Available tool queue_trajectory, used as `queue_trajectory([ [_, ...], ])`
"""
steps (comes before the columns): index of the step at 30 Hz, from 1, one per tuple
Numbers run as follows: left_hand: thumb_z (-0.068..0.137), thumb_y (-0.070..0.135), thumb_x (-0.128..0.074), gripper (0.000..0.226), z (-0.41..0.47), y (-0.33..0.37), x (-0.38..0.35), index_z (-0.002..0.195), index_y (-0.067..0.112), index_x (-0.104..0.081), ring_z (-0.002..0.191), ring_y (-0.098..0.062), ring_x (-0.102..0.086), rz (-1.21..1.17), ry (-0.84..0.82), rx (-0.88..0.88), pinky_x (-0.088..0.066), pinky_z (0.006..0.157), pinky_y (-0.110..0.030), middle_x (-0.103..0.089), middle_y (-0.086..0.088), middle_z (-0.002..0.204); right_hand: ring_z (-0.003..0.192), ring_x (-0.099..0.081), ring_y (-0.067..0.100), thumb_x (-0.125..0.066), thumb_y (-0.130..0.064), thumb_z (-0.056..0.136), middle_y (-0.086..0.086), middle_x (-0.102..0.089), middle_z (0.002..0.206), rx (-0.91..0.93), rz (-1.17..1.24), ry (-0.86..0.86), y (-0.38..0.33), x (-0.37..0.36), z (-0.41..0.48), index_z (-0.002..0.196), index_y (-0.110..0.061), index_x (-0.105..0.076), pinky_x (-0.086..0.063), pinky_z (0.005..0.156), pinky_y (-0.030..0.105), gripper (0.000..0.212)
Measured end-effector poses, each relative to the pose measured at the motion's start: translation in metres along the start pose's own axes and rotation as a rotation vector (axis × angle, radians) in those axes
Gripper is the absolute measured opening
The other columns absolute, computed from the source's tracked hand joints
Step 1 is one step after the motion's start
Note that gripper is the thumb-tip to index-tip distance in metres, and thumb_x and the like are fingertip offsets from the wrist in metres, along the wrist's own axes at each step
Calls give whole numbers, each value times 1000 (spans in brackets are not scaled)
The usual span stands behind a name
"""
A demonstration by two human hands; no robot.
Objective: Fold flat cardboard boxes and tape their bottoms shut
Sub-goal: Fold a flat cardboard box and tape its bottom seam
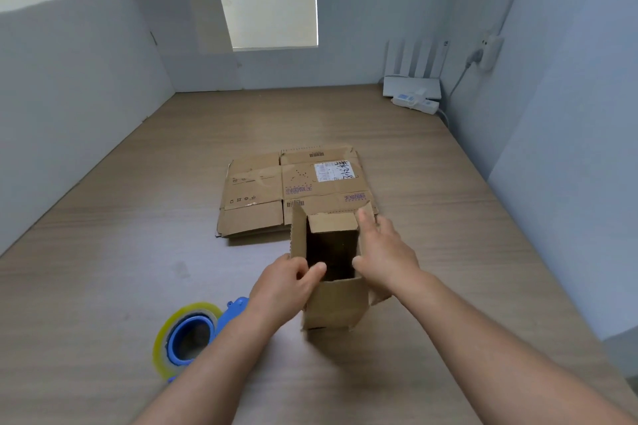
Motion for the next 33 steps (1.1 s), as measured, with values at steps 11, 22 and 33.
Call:
queue_trajectory([
  [11,56,67,-76,135,-16,-11,-14,127,60,38,141,-5,-19,-46,-229,-130,-30,105,-21,5,35,147,81,-54,21,-47,-60,88,-2,-63,95,26,-231,183,-24,43,59,89,-27,-58,-29,56,25,35],
  [22,75,74,-32,91,-11,-21,-11,153,31,-8,133,-18,-41,-257,-32,132,-38,105,-34,-36,2,152,90,-56,23,-54,-49,87,0,-63,107,-85,45,140,-8,41,53,112,-22,-54,-40,67,30,37],
  [33,100,31,-41,24,-14,-17,16,88,20,-57,69,-9,-52,-98,147,89,-40,56,-20,-56,7,73,66,-45,24,-54,-27,86,-3,-42,60,-126,154,97,-4,9,-69,62,-21,-36,-26,48,30,31],
])
Point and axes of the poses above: each hand's wrist, its own z-axis towards the middle knuckle, its own x-axis out of the back of the hand, y = z × x, the point moved 8 cm from there along z, towards the middle knuckle
